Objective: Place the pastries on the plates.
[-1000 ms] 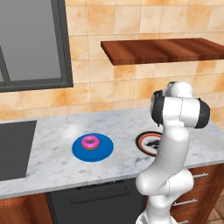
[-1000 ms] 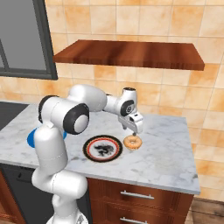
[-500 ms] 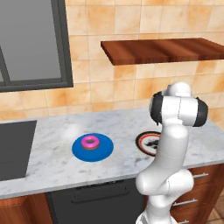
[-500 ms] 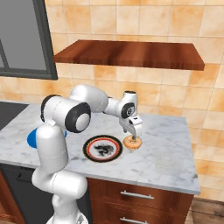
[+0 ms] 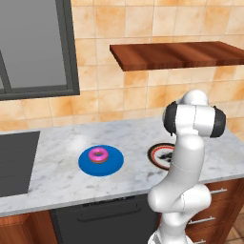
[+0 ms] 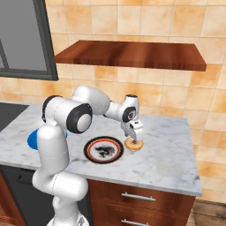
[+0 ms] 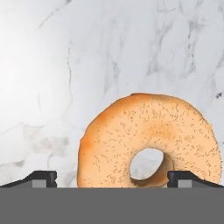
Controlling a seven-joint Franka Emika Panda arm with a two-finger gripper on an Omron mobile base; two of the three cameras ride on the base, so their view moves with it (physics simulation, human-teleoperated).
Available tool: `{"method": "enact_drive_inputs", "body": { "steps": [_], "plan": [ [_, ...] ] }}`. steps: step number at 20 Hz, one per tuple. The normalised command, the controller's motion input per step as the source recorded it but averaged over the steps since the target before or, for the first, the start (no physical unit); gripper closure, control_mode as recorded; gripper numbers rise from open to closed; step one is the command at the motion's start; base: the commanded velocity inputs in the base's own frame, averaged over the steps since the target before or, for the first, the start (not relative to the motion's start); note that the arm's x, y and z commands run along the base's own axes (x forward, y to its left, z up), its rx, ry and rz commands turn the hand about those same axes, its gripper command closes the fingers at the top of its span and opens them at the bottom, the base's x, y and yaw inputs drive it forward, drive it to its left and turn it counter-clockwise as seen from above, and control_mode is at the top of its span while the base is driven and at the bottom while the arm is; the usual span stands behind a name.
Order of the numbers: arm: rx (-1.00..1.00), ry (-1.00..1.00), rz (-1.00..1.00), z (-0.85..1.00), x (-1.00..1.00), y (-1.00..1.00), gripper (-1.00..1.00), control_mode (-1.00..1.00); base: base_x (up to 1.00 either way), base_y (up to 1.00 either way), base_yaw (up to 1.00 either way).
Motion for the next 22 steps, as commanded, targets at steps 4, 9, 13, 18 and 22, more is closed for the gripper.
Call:
{"method": "enact_drive_inputs", "body": {
  "steps": [4,9,13,18,22],
  "plan": [
    [0.0,0.0,0.0,-0.04,0.03,0.0,-1.0,-1.0,0.0,0.0,0.0],
    [0.0,0.0,0.0,-0.08,0.02,0.0,-1.0,-1.0,0.0,0.0,0.0],
    [0.0,0.0,0.0,-0.22,0.01,0.0,-1.0,-1.0,0.0,0.0,0.0],
    [-0.01,0.04,0.0,-0.35,0.03,0.0,-1.0,-1.0,0.0,0.0,0.0],
    [0.0,0.0,0.0,-0.24,0.01,0.0,-1.0,-1.0,0.0,0.0,0.0]
  ]
}}
